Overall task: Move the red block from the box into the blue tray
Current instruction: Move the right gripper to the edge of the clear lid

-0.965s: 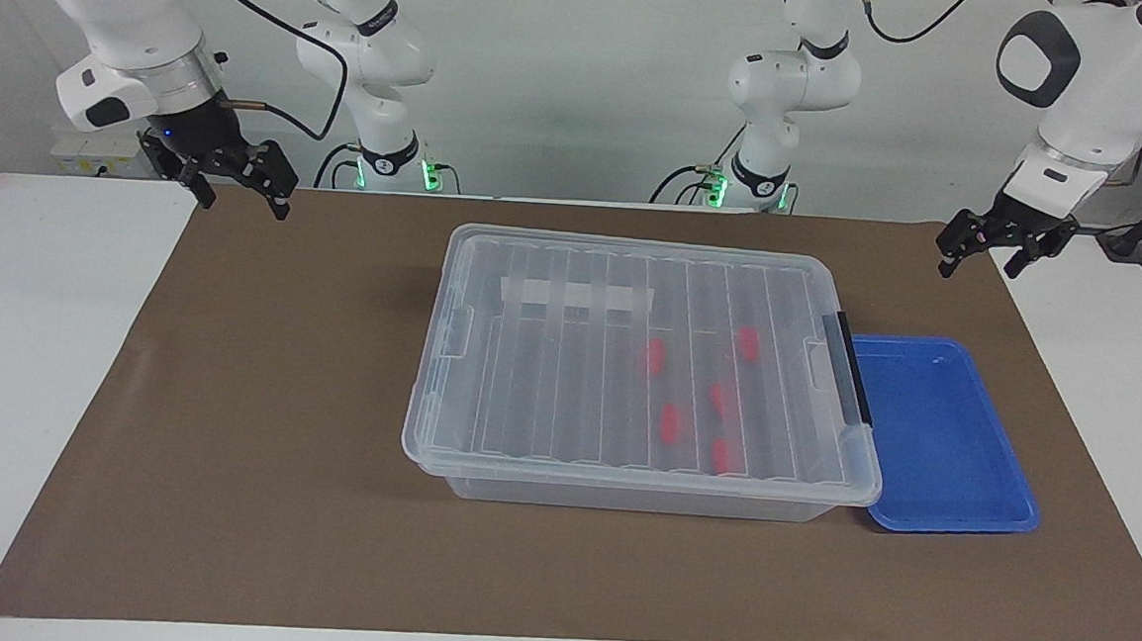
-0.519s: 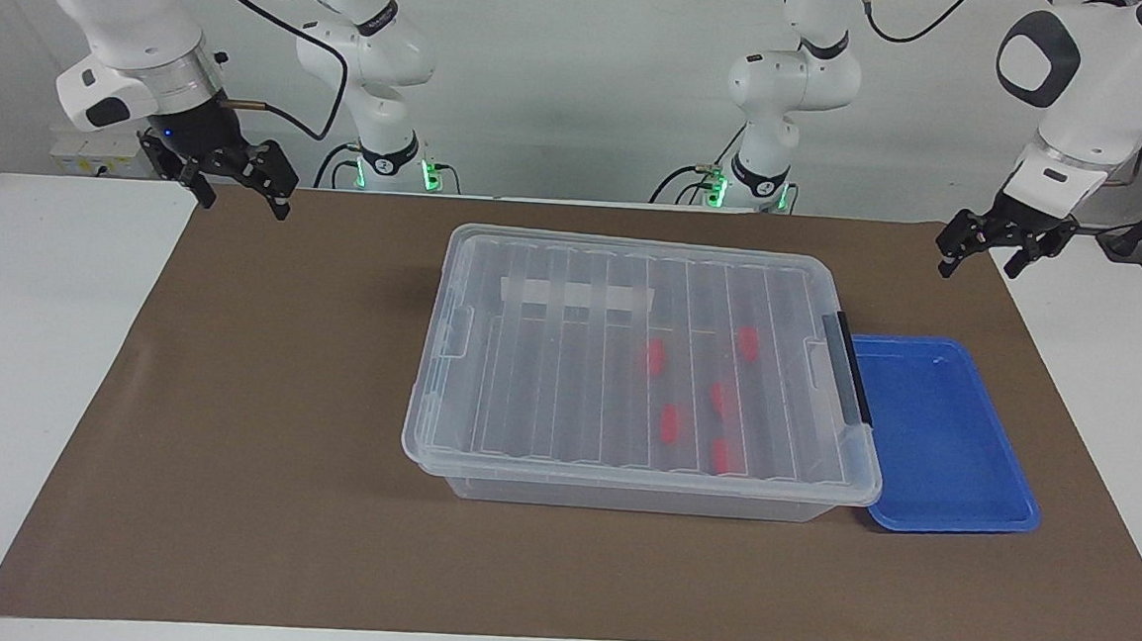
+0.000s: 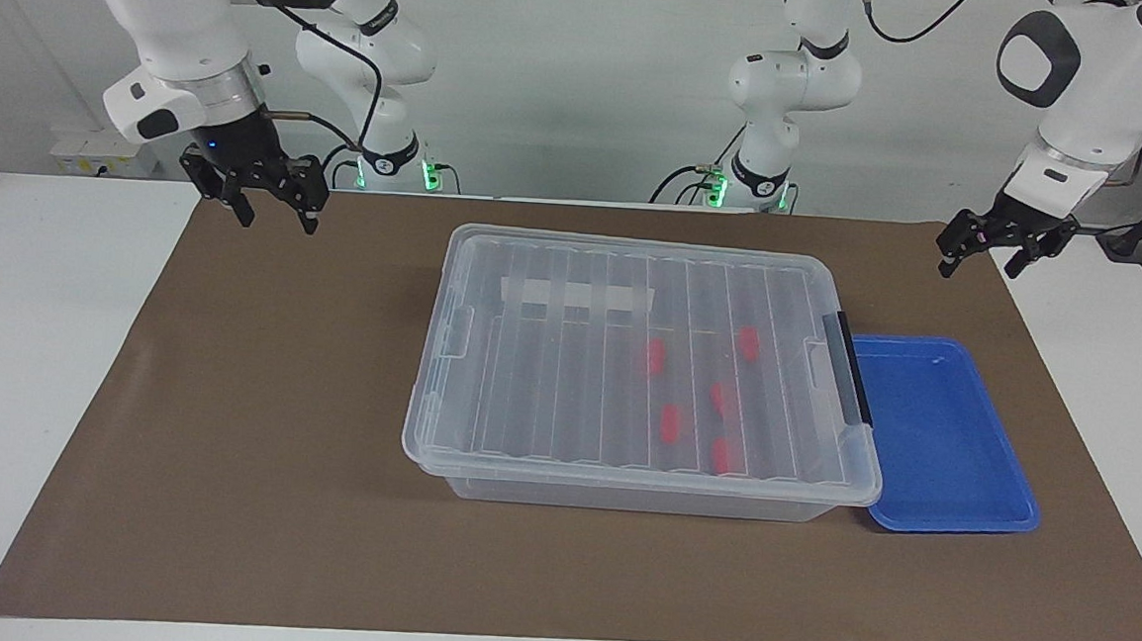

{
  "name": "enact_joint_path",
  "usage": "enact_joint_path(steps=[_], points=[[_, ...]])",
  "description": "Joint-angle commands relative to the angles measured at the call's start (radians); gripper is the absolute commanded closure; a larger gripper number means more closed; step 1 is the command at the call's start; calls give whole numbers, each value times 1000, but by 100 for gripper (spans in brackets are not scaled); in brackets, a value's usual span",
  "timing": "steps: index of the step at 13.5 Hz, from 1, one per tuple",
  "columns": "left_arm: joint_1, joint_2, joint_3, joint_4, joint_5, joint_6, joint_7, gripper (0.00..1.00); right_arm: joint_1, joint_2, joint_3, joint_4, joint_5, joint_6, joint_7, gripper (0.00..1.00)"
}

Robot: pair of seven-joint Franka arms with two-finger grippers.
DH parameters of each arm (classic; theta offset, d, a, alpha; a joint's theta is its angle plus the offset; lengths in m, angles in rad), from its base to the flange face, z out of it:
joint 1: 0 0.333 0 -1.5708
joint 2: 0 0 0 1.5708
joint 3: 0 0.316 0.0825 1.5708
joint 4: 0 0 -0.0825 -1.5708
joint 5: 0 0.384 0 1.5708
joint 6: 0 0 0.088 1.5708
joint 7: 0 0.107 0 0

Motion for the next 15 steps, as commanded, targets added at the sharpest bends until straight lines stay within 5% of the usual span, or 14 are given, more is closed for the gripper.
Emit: enact_joint_path(steps=[1,9,15], points=[[6,-19,-3,-15,10,11,1,0,40,18,5,-62,-16,125,96,18],[8,-18,-3,-15,10,11,1,0,152,180,5,-59,-19,362,233,17],[8,-18,-3,-15,10,11,1,0,200,196,5,-91,-31,385,276,16]])
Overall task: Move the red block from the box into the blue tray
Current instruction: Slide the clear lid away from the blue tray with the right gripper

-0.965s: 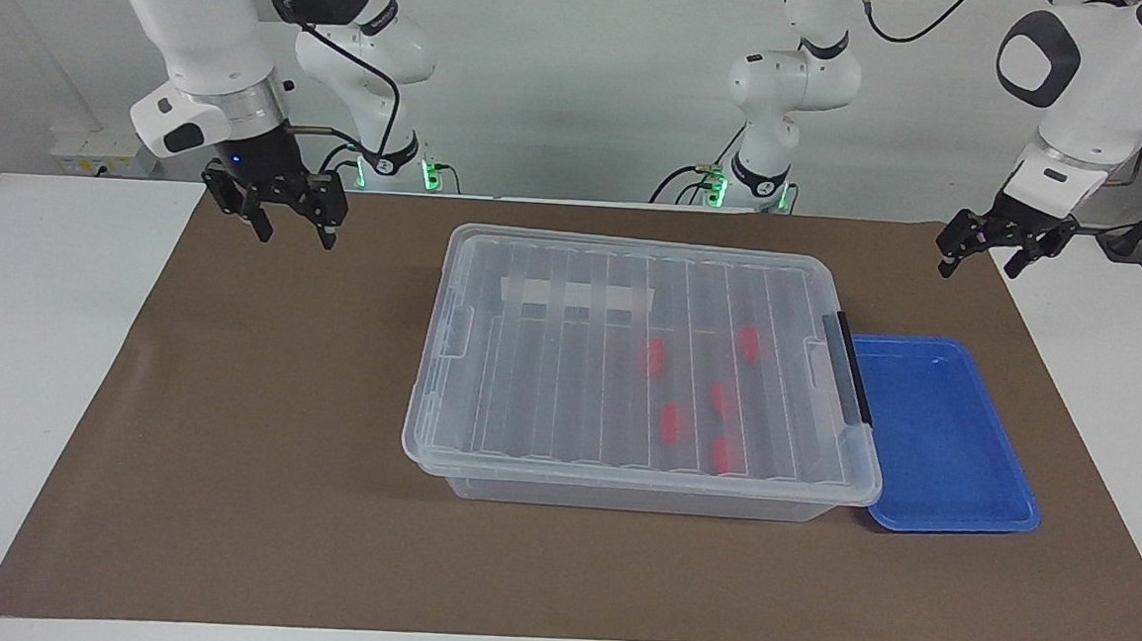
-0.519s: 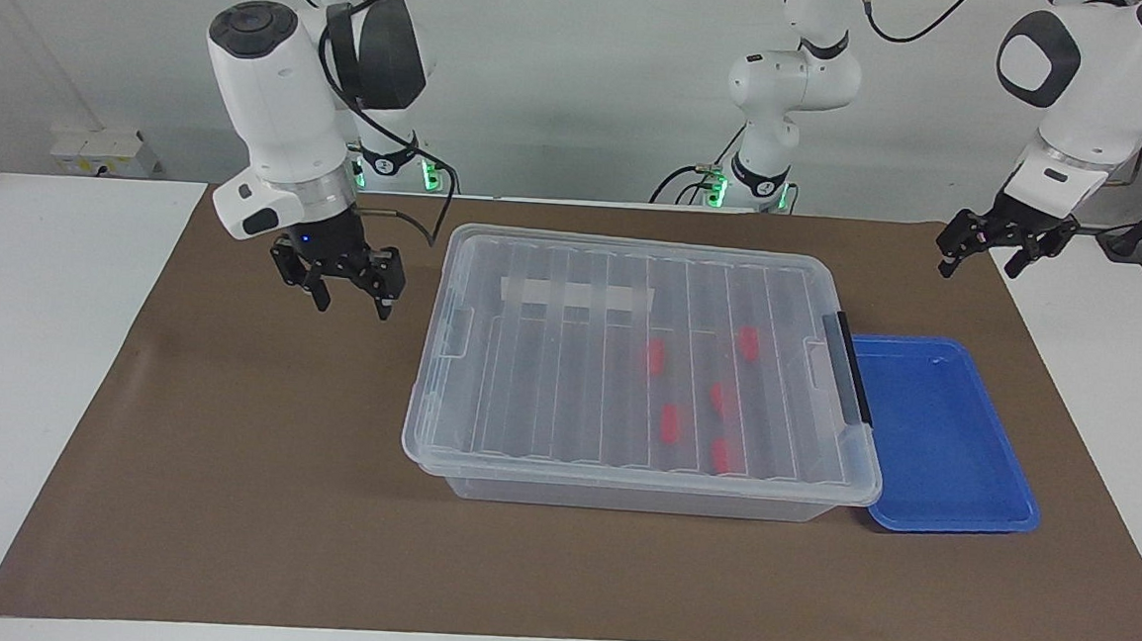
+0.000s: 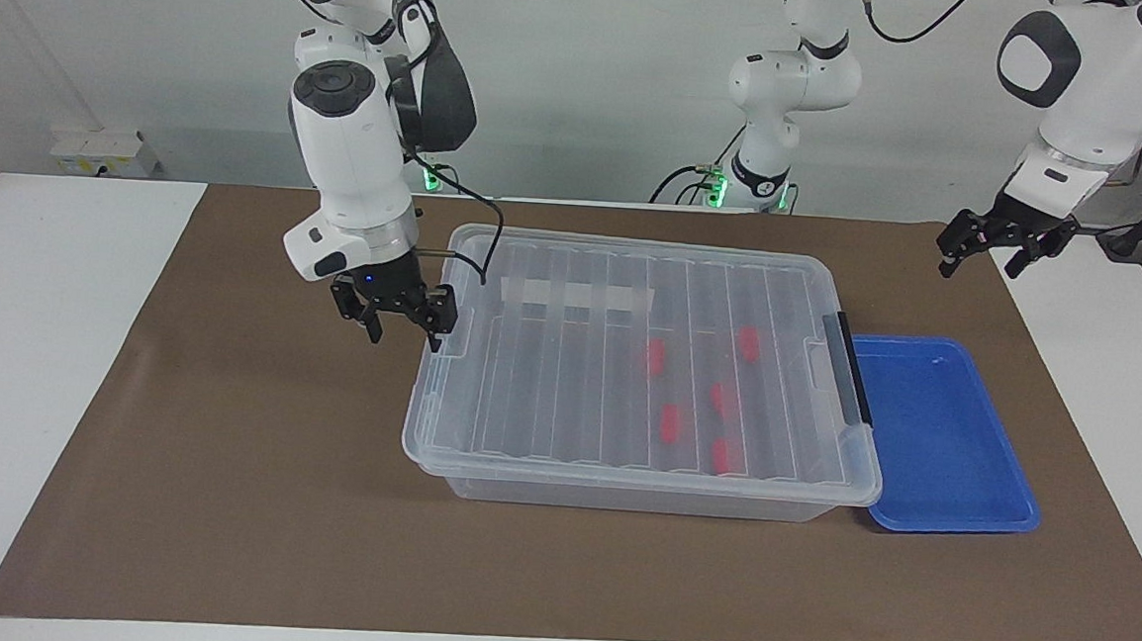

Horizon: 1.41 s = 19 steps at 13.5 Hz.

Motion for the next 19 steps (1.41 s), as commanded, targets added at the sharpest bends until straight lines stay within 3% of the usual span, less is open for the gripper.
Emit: enact_joint_path(steps=[1,4,10,19], points=[[8,-18,-4,-15,10,11,1,0,17,-4,4,-43,-18,32,23,16],[8,-18,-4,-15,10,9,1,0,18,-16,4,-104,-18,84,18,16],[8,-18,-4,-15,10,11,1,0,6,-47,4,-160,-22,61,-17,16],[8,-18,-4,-15,10,9,1,0,-175,-76,3,-164,-22,6,-376,16]])
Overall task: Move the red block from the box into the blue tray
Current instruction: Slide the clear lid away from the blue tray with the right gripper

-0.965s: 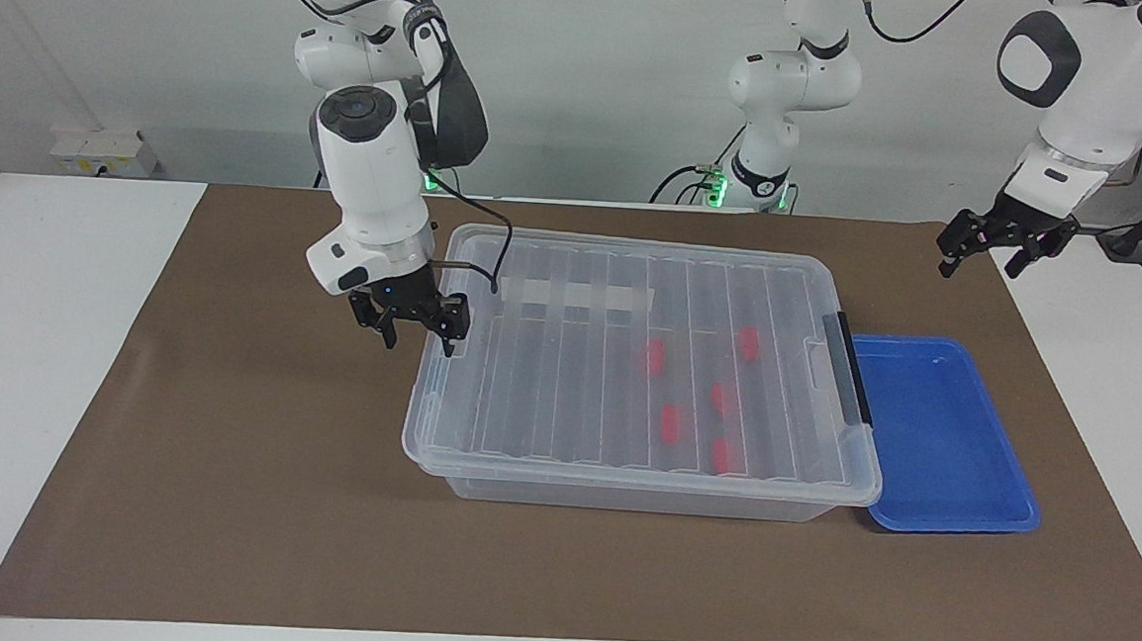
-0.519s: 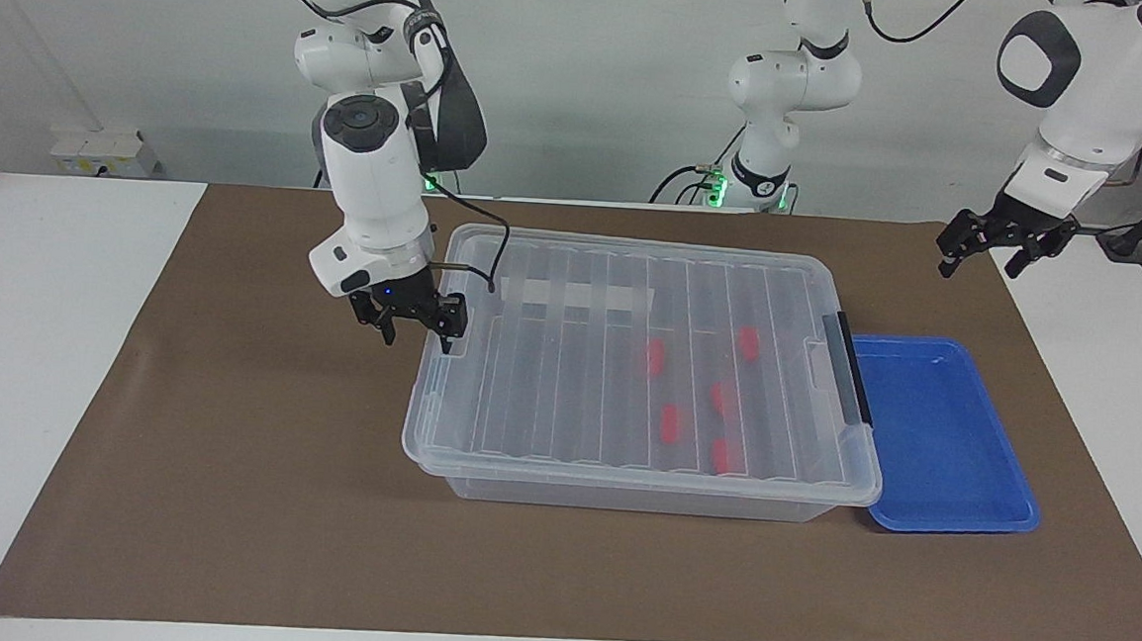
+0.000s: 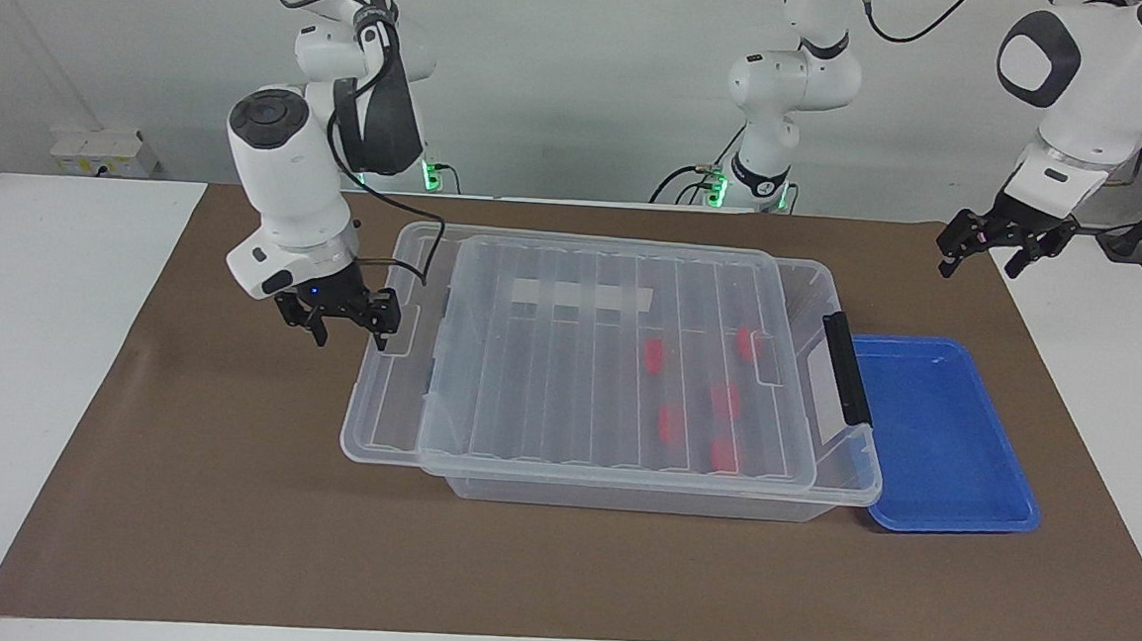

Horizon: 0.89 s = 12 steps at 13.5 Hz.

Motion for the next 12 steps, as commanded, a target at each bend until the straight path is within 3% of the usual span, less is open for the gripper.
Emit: enact_joint_path(steps=[1,5,12], points=[[8,-19,-5,-15,10,9,2,0,-48,-27,8,-32,-8,-8,-103,16],[2,-18,-4,-15,10,11,2,0,-126,-27,8,-39,-8,-8,-220,16],[-5,-19,-8,-16,10,0,1,0,-170,-27,8,-42,-8,-8,-283,16]])
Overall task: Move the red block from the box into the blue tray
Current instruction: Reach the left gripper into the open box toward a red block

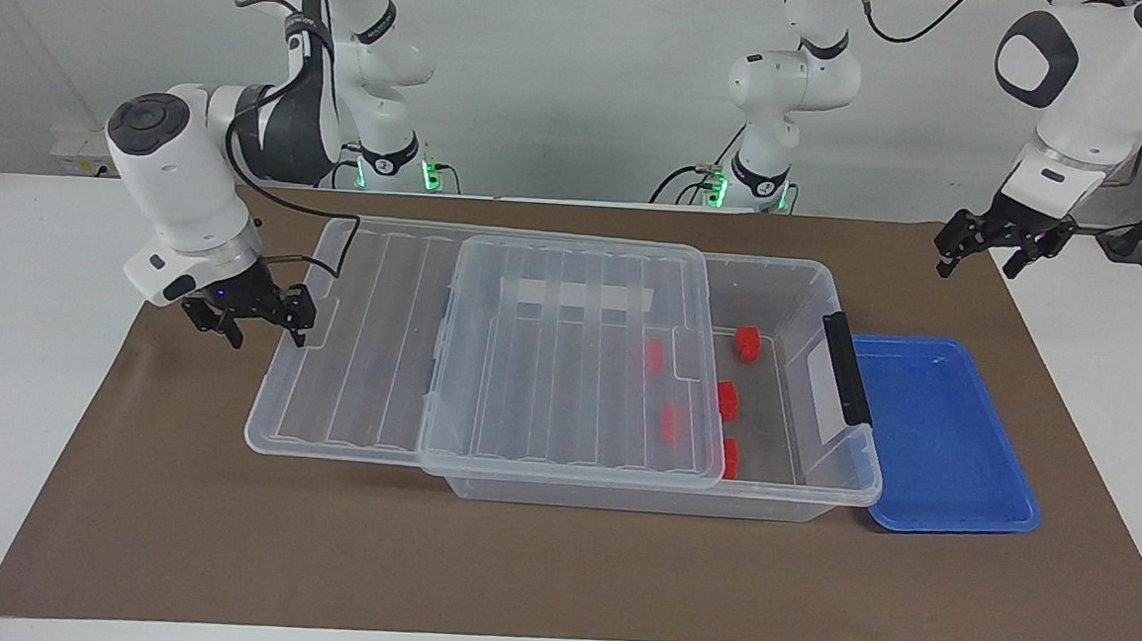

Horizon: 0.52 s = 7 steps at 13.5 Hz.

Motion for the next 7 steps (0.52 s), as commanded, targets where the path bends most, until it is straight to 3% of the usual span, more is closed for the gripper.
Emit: enact_joint_path(steps=[1,7], points=[[-4,-19,-1,-15,10,0,2,0,-26,-27,8,-33,-8,-2,-29,16],[-15,-19,-5,-15,9,3,2,0,-62,-25,8,-33,-8,26,-29,16]])
